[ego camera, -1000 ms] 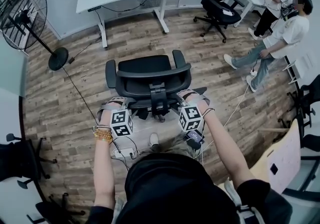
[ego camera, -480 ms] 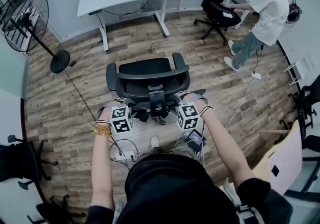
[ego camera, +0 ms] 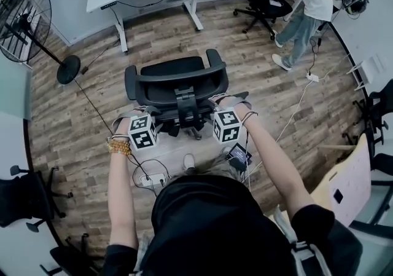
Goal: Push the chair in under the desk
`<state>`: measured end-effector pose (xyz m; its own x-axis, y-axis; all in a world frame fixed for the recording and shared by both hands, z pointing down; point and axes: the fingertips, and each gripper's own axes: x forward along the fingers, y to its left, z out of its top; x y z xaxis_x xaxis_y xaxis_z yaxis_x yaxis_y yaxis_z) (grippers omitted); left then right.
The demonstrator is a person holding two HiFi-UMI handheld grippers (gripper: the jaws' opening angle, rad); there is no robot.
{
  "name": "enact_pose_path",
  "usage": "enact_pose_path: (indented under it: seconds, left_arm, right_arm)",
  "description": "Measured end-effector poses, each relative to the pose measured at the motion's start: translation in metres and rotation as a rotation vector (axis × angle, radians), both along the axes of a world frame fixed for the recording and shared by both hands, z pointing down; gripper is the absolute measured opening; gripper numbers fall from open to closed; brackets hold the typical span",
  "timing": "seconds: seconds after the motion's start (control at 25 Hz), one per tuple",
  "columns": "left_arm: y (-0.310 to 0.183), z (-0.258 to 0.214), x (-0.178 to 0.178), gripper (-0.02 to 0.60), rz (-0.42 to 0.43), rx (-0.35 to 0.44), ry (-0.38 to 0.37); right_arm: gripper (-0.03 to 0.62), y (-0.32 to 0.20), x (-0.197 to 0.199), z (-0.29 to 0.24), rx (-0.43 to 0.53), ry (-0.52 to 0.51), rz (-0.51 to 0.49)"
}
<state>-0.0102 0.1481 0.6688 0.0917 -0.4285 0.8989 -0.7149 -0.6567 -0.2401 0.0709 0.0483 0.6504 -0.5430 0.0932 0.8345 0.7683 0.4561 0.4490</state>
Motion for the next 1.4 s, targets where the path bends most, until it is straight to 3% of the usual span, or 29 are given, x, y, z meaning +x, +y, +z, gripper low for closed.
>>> enact_pose_path:
  seconds: [0.4,1.0,1.2,1.4]
  left_arm:
    - [-0.013,0.001,-0.022,0.121,-0.010,0.019,-0.032]
    - [-0.020,0.004,-0.070,0.117,0.013,0.049,-0.085]
    - [-0.017,0.006,-0.085,0.117,0.021,0.003,-0.050]
    - [-0.011,0.009,-0.097,0.116,0.063,0.016,-0.060]
  right_arm:
    - [0.117,-0.014,-0.024,0.001,0.034,-0.043,-0.020]
    - [0.115,-0.017,-0.071,0.002,-0.010,-0.002,0.008]
    - [0.110,-0.012,-0.082,0.002,-0.027,0.024,0.033]
    - [0.110,-0.005,-0.093,0.003,-0.017,0.021,0.063]
